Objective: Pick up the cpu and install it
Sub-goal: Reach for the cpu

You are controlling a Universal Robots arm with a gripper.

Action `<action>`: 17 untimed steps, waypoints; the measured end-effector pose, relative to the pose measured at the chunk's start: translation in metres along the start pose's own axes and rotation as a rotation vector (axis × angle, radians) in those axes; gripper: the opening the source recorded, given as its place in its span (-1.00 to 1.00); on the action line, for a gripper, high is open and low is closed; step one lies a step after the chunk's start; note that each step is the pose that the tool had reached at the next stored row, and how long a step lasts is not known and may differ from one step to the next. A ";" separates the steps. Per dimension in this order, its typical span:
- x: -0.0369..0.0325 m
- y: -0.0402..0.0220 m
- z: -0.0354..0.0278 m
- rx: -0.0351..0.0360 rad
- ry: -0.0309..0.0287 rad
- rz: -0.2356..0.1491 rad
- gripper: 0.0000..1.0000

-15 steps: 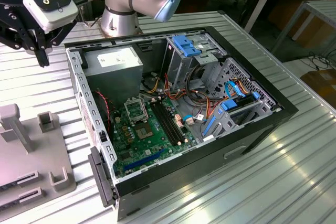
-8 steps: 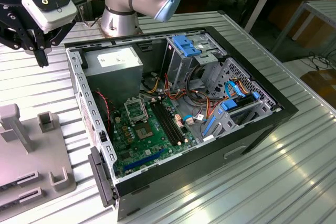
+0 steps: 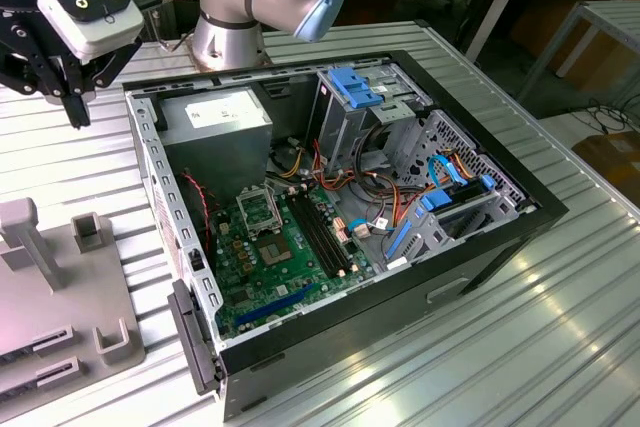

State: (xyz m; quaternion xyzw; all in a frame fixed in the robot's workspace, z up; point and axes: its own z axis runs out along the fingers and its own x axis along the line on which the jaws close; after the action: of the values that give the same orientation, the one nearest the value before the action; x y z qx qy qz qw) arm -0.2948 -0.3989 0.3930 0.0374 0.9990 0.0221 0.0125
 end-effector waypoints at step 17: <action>0.0272 -0.0021 -0.0006 0.0000 -0.0001 0.000 -0.79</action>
State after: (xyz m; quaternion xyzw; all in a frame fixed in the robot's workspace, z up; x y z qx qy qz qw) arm -0.3222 -0.3989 0.3929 0.0374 0.9990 0.0221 0.0125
